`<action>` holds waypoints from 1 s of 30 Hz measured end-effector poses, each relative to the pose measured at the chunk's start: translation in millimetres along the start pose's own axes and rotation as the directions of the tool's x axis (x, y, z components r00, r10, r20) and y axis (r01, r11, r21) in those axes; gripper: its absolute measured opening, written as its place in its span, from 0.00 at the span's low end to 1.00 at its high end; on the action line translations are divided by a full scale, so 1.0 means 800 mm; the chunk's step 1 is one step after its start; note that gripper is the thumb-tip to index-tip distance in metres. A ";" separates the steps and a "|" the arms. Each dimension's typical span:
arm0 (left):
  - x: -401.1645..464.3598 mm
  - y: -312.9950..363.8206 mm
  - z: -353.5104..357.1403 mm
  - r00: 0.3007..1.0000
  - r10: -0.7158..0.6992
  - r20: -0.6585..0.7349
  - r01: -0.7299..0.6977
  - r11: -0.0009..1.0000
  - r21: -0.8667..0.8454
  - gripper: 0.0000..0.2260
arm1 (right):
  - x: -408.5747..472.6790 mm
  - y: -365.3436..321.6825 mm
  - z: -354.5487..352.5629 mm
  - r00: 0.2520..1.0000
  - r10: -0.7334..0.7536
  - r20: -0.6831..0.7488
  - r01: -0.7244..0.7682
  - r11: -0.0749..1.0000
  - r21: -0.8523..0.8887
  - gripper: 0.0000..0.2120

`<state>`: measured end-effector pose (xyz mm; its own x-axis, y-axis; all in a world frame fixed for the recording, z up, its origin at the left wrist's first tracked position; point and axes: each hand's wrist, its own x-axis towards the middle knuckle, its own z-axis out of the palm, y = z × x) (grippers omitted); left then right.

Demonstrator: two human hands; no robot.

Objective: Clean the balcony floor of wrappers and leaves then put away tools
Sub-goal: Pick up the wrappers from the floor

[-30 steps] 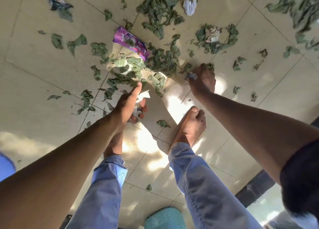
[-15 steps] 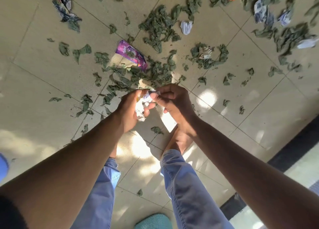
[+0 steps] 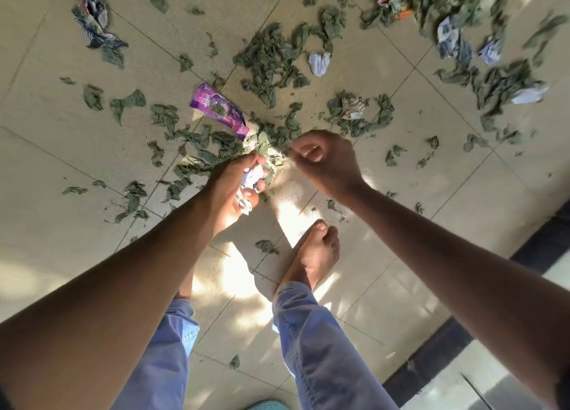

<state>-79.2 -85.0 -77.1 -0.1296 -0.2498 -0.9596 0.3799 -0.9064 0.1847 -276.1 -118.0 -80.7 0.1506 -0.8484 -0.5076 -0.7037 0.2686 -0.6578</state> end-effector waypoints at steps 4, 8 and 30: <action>0.008 0.000 0.000 1.000 -0.007 0.015 0.007 1.000 0.008 0.10 | 0.051 0.050 -0.035 0.957 0.056 -0.285 -0.165 0.912 -0.375 0.17; 0.023 -0.011 -0.007 0.999 -0.017 0.046 0.016 1.000 0.021 0.09 | 0.089 0.078 -0.059 0.958 0.104 -0.269 -0.243 0.790 -0.562 0.18; -0.026 0.023 -0.016 0.992 0.091 -0.086 -0.088 0.995 0.037 0.17 | -0.037 -0.093 0.085 0.969 -0.198 -0.148 0.199 0.980 -0.008 0.04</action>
<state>-57.5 -92.0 -56.2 -0.0152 -0.3005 -0.9536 0.3553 -0.8931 0.2758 -180.9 -82.2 -54.6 0.1821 -0.9427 -0.2795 -0.6656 0.0910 -0.7407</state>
